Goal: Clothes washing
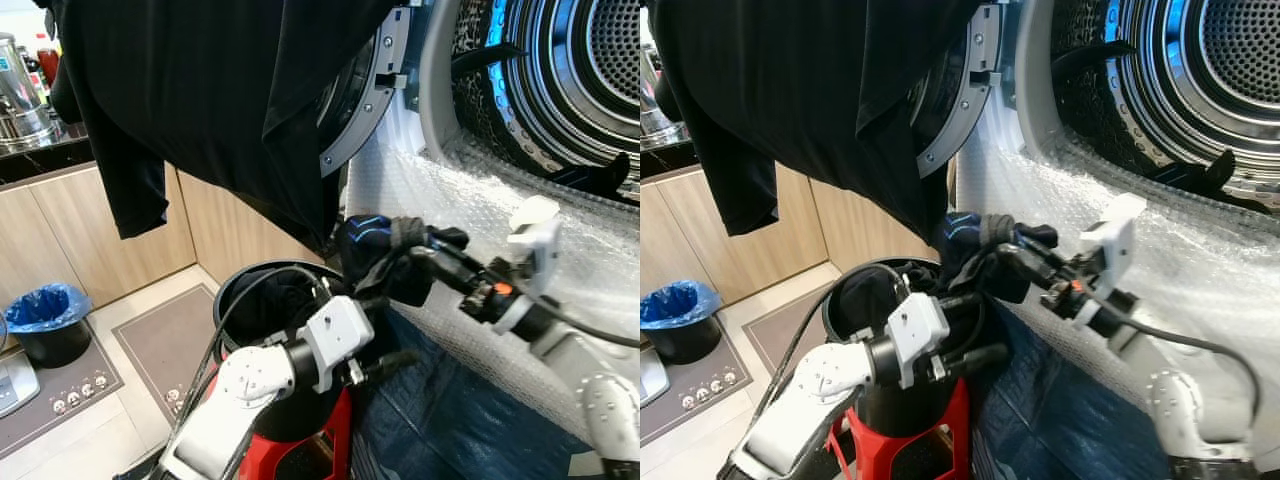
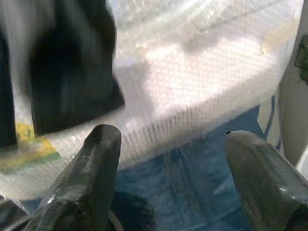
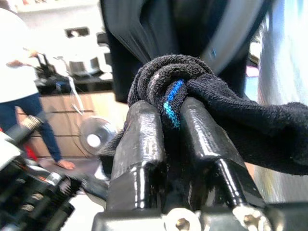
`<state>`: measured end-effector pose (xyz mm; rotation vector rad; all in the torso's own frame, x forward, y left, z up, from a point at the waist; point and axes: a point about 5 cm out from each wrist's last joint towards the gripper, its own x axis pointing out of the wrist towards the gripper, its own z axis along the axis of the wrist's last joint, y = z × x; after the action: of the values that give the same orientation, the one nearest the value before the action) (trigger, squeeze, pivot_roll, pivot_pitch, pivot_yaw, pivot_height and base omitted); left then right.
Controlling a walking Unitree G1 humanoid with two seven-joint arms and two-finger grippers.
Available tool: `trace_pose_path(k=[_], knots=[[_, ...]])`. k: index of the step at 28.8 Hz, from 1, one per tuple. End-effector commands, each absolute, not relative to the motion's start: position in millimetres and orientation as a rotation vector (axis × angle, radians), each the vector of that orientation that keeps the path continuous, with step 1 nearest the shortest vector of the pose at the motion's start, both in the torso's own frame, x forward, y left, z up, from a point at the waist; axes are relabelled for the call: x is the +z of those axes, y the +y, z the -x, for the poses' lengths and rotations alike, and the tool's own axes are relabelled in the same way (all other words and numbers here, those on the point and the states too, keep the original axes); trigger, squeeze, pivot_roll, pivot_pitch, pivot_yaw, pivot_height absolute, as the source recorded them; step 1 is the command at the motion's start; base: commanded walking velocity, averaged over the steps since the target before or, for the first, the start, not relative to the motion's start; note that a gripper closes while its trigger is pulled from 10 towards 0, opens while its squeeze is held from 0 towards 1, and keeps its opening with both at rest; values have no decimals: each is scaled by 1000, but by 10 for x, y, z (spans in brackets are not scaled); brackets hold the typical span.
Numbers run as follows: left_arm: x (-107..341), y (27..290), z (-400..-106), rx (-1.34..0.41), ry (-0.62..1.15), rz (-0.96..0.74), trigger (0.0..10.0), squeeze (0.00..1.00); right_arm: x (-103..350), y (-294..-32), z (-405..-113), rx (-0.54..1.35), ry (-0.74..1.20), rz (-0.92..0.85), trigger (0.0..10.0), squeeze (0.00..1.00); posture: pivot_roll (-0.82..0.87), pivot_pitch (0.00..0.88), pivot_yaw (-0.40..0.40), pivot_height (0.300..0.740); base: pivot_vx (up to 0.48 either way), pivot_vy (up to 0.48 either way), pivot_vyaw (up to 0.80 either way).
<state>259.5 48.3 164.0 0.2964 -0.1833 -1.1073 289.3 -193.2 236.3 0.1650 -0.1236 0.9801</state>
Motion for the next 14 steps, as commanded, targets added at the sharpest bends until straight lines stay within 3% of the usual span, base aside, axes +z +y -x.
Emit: trace_pose_path(k=[1, 3, 4, 5, 6, 7, 14], knots=[[1682, 485, -2536, -1129, -187, -287, 10000, 1000, 2597, -1965, -2893, 1037, -201, -153, 0, 0, -25, 0, -48, 740, 0, 0, 0], [1675, 507, -2526, -1121, -176, -286, 10000, 1000, 2652, -1981, -2923, 1043, -215, -146, 0, 0, -23, 0, -50, 740, 0, 0, 0], [1675, 523, -2525, -1105, -174, -294, 10000, 1000, 2680, -1987, -2954, 1042, -221, -136, 3569, 0, -23, 0, -50, 740, 0, 0, 0], [1678, 533, -2524, -1092, -173, -296, 10000, 1000, 2714, -1988, -2984, 1044, -226, -132, 7882, 0, -16, 0, -54, 740, 0, 0, 0], [1682, 538, -2523, -1084, -172, -298, 10000, 1000, 2738, -1990, -3003, 1046, -230, -131, 7882, 0, -15, 0, -55, 740, 0, 0, 0], [1685, 547, -2505, -1087, -166, -289, 10000, 16, 2774, -1986, -3038, 1047, -237, -126, 10000, 0, -11, 0, -57, 740, 0, 0, 0], [1712, 627, -2407, -1056, -139, -248, 10000, 0, 2984, -1982, -3308, 1009, -261, -122, 10000, 0, 22, 0, -78, 740, 0, 0, 0]])
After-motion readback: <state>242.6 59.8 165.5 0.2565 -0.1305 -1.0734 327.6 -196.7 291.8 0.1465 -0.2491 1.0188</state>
